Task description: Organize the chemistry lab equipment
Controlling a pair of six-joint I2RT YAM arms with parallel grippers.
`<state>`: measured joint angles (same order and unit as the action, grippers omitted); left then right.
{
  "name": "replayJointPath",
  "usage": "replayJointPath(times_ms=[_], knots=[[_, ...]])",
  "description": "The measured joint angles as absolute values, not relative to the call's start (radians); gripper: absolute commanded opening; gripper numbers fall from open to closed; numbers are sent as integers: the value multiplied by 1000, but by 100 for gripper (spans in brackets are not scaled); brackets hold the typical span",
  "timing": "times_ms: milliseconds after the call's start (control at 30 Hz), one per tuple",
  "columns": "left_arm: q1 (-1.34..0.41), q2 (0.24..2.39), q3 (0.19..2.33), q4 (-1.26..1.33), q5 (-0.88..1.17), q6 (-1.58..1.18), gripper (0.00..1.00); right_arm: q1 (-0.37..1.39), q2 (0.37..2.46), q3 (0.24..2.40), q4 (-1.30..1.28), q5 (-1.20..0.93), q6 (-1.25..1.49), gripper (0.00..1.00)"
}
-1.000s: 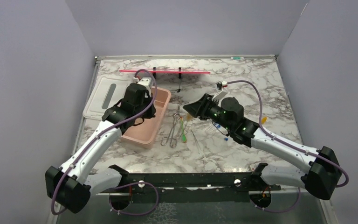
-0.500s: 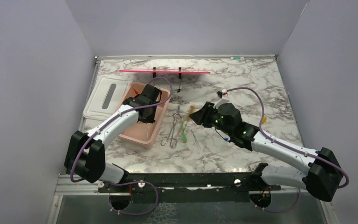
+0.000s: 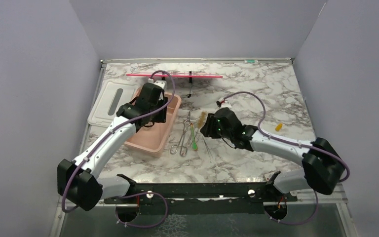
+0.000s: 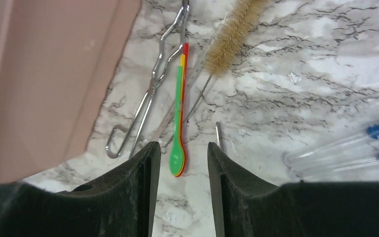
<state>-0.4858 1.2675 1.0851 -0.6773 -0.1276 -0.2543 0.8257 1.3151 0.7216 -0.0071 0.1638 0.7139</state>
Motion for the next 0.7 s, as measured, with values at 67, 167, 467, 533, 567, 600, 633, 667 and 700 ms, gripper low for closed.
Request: replayJointPath(times_ms=[67, 167, 467, 533, 567, 600, 633, 667, 700], knots=[[-486, 1232, 1085, -671, -110, -265, 48, 826, 1404, 778, -46, 146, 689, 45], [-486, 1160, 1082, -647, -83, -284, 49, 831, 1541, 873, -101, 118, 661, 45], [-486, 939, 988, -583, -73, -337, 54, 890, 1742, 1032, -195, 104, 639, 39], [-486, 901, 968, -583, -78, -344, 55, 897, 1779, 1078, -215, 106, 635, 37], [-486, 886, 962, -583, -80, -345, 55, 899, 1797, 1100, -228, 109, 635, 36], [-486, 868, 956, -582, -83, -348, 56, 902, 1811, 1116, -238, 114, 635, 35], [-486, 855, 952, -582, -86, -348, 57, 905, 1833, 1140, -253, 123, 635, 34], [-486, 837, 948, -582, -92, -350, 57, 906, 1851, 1158, -265, 132, 636, 32], [-486, 825, 945, -582, -96, -351, 58, 907, 1867, 1174, -282, 146, 638, 31]])
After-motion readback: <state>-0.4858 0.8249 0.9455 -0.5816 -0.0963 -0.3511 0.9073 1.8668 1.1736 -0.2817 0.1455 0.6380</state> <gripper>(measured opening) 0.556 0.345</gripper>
